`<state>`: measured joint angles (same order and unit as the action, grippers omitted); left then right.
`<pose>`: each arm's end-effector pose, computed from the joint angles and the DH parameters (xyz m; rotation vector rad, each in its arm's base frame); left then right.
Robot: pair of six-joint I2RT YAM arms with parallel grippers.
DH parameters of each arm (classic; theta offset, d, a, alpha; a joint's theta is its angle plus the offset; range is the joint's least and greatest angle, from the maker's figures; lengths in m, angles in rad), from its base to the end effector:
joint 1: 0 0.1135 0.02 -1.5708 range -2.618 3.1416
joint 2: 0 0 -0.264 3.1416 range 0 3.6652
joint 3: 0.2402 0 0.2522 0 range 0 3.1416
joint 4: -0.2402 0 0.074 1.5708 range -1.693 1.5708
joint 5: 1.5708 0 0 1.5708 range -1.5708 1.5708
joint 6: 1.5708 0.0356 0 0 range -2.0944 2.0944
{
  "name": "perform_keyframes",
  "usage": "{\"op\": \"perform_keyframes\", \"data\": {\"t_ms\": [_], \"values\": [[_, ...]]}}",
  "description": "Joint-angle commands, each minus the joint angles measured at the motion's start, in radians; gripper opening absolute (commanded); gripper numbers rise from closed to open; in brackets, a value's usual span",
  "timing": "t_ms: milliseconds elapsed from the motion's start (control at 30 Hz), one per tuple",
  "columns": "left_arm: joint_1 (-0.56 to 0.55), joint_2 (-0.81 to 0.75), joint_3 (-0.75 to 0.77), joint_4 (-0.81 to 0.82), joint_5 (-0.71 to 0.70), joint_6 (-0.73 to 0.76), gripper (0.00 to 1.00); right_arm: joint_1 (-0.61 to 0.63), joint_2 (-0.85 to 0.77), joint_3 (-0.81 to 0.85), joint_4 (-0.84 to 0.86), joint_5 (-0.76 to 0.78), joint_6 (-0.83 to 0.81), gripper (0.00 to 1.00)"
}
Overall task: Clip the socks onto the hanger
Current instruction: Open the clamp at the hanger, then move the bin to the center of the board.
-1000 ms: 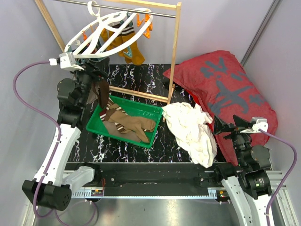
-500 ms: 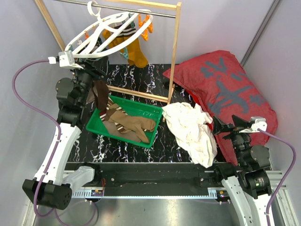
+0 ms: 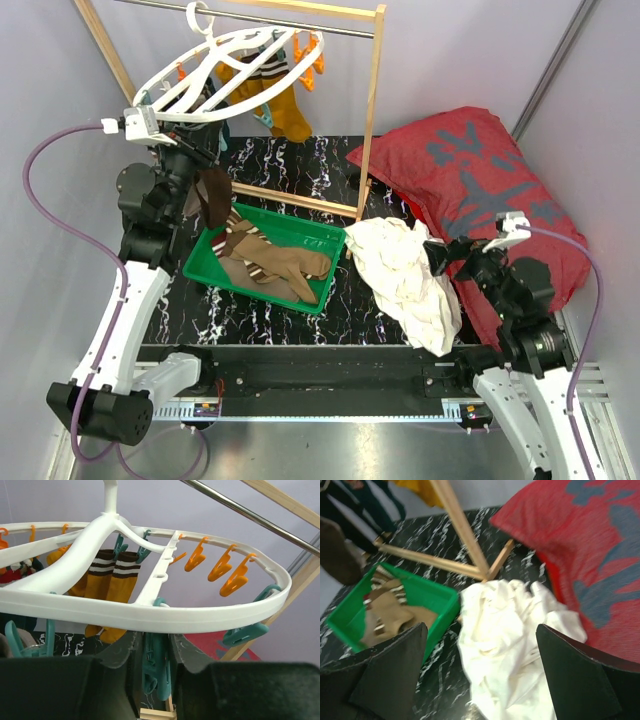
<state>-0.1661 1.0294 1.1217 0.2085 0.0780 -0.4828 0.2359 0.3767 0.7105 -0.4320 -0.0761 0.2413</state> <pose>0.2233 -0.0403 0.4545 -0.1362 1.2874 -0.6072 0.0920 0.0249 0.3368 -0.0536 1.6853 0.4233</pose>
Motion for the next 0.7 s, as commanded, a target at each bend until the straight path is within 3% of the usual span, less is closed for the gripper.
{"op": "perform_keyframes", "data": {"t_ms": [0, 100, 433, 667], "values": [[0.005, -0.009, 0.055, -0.030, -0.017, 0.065, 0.08, 0.008, 0.102, 0.070, -0.014, -0.186, 0.139, 1.00], [0.005, -0.008, 0.047, -0.034, -0.020, 0.081, 0.00, 0.006, 0.149, 0.084, -0.004, -0.234, 0.185, 1.00], [0.002, -0.025, -0.002, -0.046, -0.070, 0.115, 0.00, 0.008, 0.266, -0.104, 0.272, -0.433, 0.388, 1.00], [-0.019, -0.072, -0.037, -0.066, -0.113, 0.171, 0.00, 0.006, 0.268, -0.128, 0.314, -0.462, 0.391, 1.00]]}}
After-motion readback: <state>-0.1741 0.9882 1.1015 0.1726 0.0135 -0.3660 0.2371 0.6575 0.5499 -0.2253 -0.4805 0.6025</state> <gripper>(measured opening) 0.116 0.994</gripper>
